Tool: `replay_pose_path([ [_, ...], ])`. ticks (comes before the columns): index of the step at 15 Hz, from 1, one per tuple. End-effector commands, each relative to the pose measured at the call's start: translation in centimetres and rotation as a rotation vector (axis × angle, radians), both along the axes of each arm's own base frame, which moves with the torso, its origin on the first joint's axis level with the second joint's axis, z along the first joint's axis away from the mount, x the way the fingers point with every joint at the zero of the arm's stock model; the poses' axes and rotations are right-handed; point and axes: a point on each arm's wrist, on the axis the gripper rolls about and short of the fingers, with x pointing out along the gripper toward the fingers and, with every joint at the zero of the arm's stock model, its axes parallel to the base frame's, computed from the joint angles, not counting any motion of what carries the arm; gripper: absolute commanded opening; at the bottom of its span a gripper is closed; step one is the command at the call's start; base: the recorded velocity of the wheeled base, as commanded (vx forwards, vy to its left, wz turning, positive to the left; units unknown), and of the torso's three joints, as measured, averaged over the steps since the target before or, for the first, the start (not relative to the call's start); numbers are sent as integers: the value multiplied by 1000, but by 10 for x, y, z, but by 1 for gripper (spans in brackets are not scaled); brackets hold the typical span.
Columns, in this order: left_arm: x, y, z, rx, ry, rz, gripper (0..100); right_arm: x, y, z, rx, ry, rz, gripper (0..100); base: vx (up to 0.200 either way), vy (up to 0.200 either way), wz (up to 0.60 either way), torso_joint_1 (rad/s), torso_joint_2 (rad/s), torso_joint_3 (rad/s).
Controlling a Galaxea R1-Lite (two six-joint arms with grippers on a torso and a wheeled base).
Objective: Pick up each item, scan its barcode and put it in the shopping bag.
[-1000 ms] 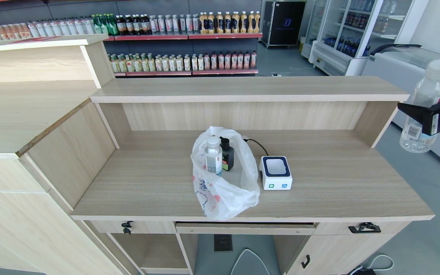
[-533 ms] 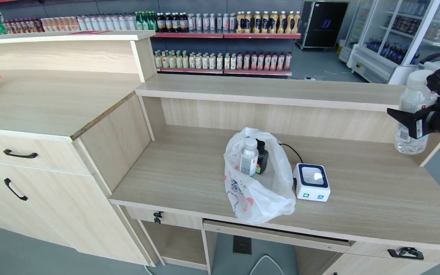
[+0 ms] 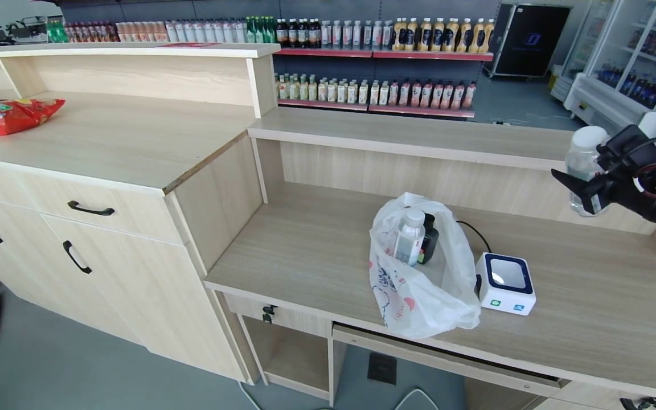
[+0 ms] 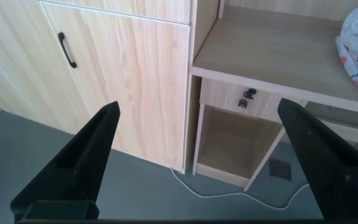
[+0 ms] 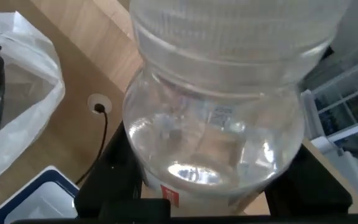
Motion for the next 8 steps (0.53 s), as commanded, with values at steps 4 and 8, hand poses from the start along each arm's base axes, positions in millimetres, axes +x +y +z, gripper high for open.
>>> replay_pose_path([
  [4, 0, 0, 0, 0, 1, 1, 100, 36, -4, -55, -71, -22, 128, 0, 0, 0, 0, 0, 0, 0],
  [8, 0, 0, 0, 0, 1, 1, 100, 48, -7, -82, -97, -48, 218, 0, 0, 0, 0, 0, 0, 0],
])
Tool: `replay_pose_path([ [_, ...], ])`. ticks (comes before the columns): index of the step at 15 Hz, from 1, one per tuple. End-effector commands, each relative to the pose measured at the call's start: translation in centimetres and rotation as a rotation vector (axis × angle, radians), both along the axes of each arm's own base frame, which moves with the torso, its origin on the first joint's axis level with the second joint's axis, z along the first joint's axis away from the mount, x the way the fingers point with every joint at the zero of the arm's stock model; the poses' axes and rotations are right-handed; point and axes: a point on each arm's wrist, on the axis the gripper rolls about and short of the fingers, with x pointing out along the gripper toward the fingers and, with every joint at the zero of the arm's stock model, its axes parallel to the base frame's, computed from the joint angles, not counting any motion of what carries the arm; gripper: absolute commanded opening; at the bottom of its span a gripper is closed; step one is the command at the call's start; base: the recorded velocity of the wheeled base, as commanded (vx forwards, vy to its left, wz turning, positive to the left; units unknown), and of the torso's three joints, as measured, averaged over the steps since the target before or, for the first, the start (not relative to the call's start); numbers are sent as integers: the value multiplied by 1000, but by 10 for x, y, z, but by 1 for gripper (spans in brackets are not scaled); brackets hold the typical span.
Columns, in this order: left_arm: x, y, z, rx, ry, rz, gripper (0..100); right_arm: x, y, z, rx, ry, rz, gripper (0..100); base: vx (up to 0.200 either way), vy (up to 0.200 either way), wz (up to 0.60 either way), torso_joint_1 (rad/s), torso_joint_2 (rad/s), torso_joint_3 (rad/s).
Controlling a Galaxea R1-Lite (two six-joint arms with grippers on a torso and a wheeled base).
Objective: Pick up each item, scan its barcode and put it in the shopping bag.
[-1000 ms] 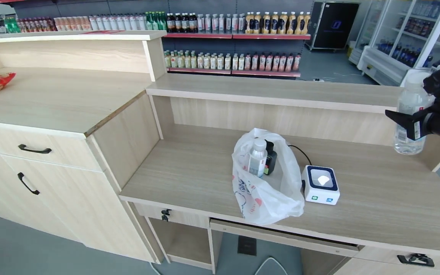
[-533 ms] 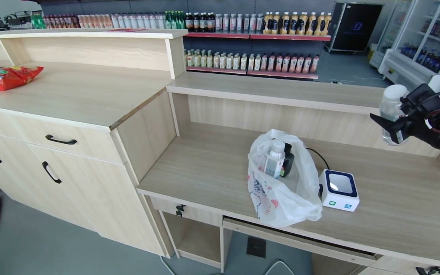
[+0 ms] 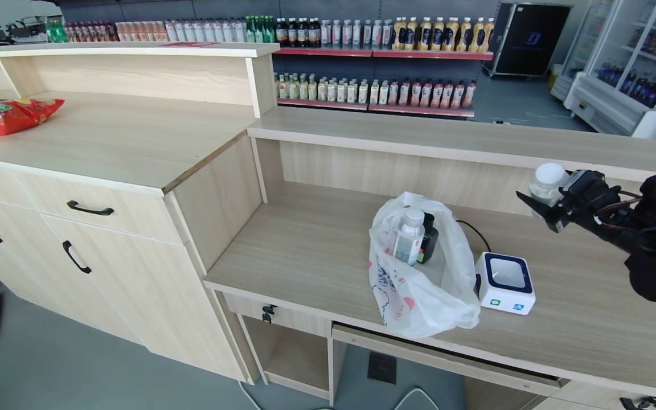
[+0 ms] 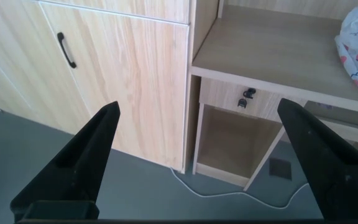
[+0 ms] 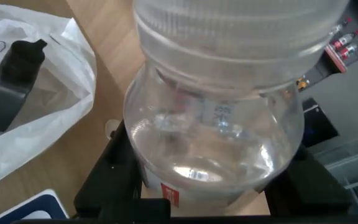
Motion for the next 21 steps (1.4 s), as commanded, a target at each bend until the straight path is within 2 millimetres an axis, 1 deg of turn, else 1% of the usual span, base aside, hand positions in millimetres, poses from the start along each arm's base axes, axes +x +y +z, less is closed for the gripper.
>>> replay_pose_path([
  [1, 0, 0, 0, -1, 0, 1, 100, 10, -2, -29, -16, 45, 42, 0, 0, 0, 0, 0, 0, 0],
  [3, 0, 0, 0, -1, 0, 1, 100, 11, -5, -42, -93, 38, 129, 0, 0, 0, 0, 0, 0, 0],
  [4, 0, 0, 0, -1, 0, 1, 100, 10, -5, -45, -136, 28, 216, 0, 0, 0, 0, 0, 0, 0],
  [6, 0, 0, 0, -1, 0, 1, 100, 13, -6, -49, -183, -2, 277, 0, 0, 0, 0, 0, 0, 0],
  [9, 0, 0, 0, -1, 0, 1, 100, 18, -7, -53, -195, -17, 308, 0, 0, 0, 0, 0, 0, 0],
  [13, 0, 0, 0, -1, 0, 1, 100, 20, -9, -66, -211, -8, 361, 0, 0, 0, 0, 0, 0, 0],
  [21, 0, 0, 0, -1, 0, 1, 100, 25, -8, -79, -217, 0, 374, 0, 0, 0, 0, 0, 0, 0],
])
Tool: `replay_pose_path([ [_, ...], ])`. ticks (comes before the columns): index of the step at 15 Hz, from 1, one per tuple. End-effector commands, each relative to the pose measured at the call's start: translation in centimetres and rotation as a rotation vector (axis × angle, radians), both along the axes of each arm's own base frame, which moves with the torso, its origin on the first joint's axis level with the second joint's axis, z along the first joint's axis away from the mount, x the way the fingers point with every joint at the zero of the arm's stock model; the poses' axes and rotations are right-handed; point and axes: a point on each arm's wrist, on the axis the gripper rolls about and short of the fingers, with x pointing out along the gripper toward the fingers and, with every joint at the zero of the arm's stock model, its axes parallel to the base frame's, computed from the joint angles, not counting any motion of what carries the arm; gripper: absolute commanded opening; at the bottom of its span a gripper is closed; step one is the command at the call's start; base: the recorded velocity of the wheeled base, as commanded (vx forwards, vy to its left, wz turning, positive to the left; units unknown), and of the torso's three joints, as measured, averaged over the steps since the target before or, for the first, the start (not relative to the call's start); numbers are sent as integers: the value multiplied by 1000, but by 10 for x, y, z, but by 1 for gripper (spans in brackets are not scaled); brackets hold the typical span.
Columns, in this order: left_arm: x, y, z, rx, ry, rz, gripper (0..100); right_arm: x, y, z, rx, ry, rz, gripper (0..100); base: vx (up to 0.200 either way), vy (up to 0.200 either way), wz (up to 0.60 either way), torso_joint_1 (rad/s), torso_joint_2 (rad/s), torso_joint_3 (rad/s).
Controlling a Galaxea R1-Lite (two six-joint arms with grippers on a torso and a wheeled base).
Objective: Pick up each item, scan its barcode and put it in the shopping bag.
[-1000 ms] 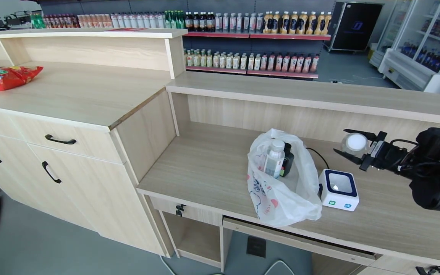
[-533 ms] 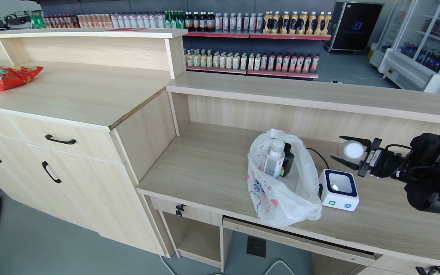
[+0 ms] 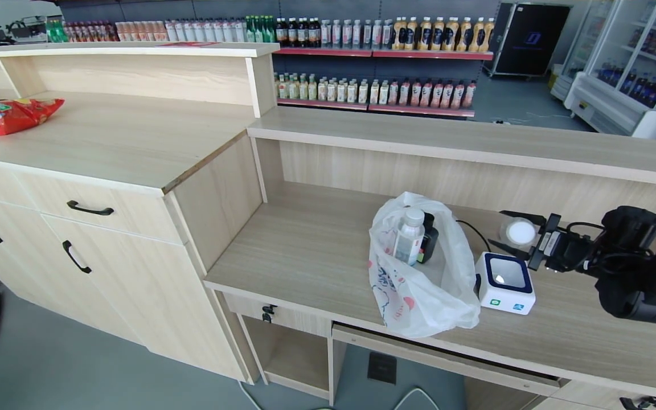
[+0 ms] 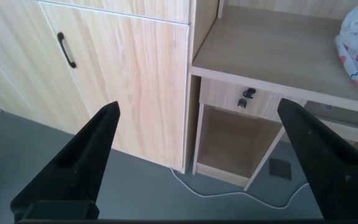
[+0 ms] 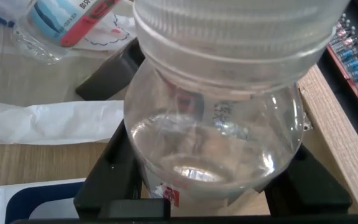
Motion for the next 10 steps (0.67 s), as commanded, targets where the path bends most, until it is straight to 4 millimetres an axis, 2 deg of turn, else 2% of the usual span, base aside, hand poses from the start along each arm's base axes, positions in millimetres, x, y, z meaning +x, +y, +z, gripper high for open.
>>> replay_pose_path([
  [1, 0, 0, 0, 0, 0, 1, 100, 1, 1, -3, 0, 4, 6, 0, 0, 0, 0, 0, 0, 0],
  [10, 0, 0, 0, 0, 0, 1, 100, 0, 2, -5, -13, -3, 32, 0, 0, 0, 0, 0, 0, 0],
])
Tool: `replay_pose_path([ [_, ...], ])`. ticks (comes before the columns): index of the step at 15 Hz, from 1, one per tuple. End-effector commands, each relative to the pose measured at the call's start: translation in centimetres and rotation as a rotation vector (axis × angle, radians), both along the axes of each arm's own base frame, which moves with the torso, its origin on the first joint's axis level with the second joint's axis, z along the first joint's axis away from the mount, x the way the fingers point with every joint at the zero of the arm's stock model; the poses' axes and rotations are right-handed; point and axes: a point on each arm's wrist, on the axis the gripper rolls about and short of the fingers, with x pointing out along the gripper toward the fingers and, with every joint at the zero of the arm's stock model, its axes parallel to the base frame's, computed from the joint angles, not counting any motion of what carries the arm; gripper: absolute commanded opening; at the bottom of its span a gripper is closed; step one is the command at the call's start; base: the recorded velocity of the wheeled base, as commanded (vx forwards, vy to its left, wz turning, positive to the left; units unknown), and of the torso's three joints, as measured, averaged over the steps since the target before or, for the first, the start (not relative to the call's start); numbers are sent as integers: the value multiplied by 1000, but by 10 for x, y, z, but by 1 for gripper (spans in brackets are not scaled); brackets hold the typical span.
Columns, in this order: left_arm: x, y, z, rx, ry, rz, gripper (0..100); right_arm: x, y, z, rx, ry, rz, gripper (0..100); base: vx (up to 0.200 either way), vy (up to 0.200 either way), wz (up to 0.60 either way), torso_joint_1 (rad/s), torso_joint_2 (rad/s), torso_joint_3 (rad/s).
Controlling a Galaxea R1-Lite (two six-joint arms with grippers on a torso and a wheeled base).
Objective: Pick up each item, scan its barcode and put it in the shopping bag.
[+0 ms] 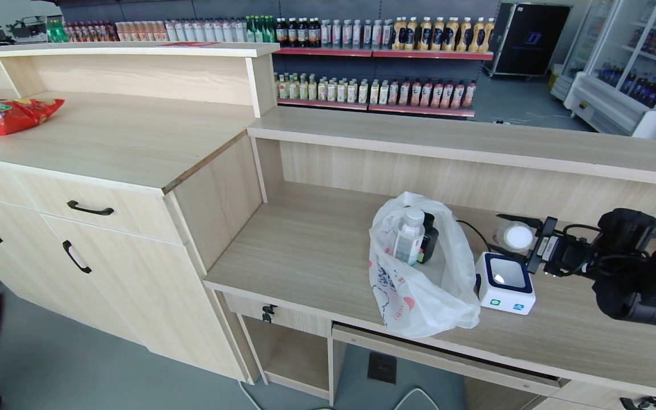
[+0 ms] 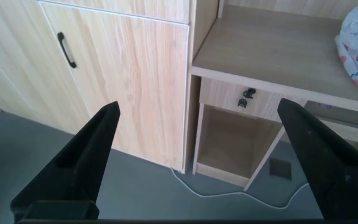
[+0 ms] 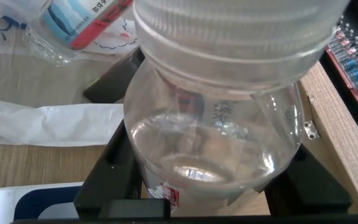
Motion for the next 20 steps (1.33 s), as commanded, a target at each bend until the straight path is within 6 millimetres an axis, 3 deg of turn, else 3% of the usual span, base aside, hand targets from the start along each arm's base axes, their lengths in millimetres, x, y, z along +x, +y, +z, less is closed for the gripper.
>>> replay_pose_path([
  [1, 0, 0, 0, 0, 0, 1, 100, -1, 0, 0, -2, -1, 0, 0, 0, 0, 0, 0, 0, 0],
  [12, 0, 0, 0, 0, 0, 1, 100, 5, 5, -5, 2, 9, 15, 0, 0, 0, 0, 0, 0, 0],
  [14, 0, 0, 0, 0, 0, 1, 100, -3, 3, 25, 15, 9, -28, 0, 0, 0, 0, 0, 0, 0],
  [15, 0, 0, 0, 0, 0, 1, 100, -14, 1, 50, 36, 43, -74, 0, 0, 0, 0, 0, 0, 0],
  [18, 0, 0, 0, 0, 0, 1, 100, -82, -5, 137, 216, 320, -250, 0, 0, 0, 0, 0, 0, 0],
  [20, 0, 0, 0, 0, 0, 1, 100, -127, -4, 164, 382, 510, -429, 0, 0, 0, 0, 0, 0, 0],
])
